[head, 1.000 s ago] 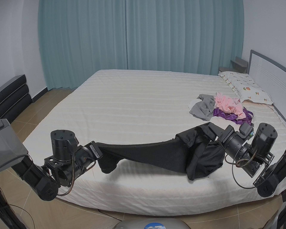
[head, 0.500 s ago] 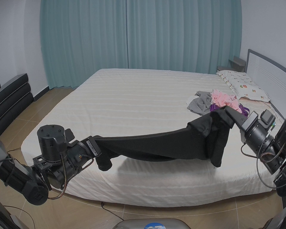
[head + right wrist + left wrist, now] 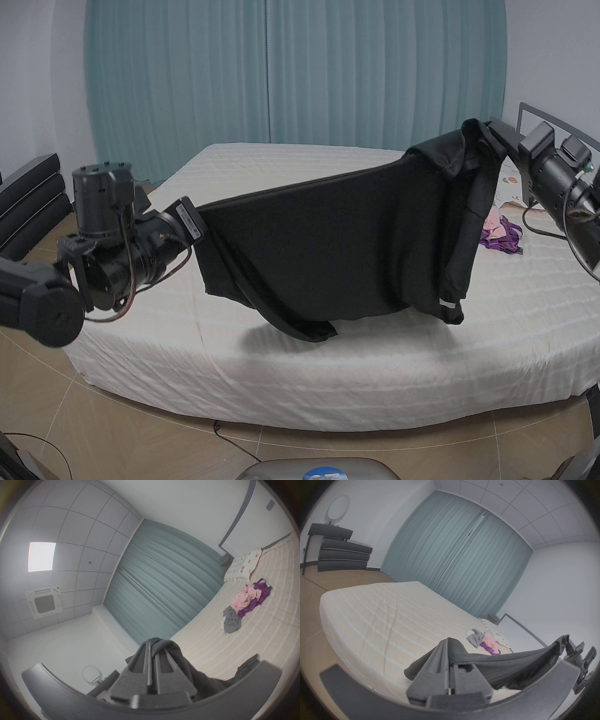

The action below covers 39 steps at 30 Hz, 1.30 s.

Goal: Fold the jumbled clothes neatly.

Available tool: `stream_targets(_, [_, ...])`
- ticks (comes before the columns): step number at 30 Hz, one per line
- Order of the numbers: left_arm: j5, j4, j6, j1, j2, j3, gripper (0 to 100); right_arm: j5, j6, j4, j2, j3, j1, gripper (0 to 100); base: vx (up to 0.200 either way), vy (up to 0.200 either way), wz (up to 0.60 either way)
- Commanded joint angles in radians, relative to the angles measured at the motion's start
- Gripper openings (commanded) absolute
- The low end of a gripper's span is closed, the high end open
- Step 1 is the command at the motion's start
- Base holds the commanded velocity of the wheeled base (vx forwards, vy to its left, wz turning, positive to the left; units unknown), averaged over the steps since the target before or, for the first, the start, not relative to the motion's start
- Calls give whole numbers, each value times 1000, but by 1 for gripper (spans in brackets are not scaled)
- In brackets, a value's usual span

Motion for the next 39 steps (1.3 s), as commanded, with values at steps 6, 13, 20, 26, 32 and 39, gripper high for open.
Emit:
stream_targets(6, [-13,181,-45,83,278,-335,0,-89,-49,67,409,-275,-80,0,200,0,0])
stream_targets(13, [-24,174,-45,109,449,-453,0,-88,-48,64,548,-335,-99,0,200,0,0])
stream_targets(20, [-48,167,-45,114,584,-513,0,-89,-48,64,653,-358,-106,0,114,0,0])
stream_targets(26, [-45,145,-49,114,702,-576,0,-89,-45,58,745,-379,-110,0,0,0,0])
stream_targets(32, [-47,127,-64,114,792,-655,0,-118,-46,46,821,-447,-119,0,0,0,0])
stream_targets(39, [-47,135,-89,121,872,-807,0,-175,-48,46,884,-576,-148,0,0,0,0])
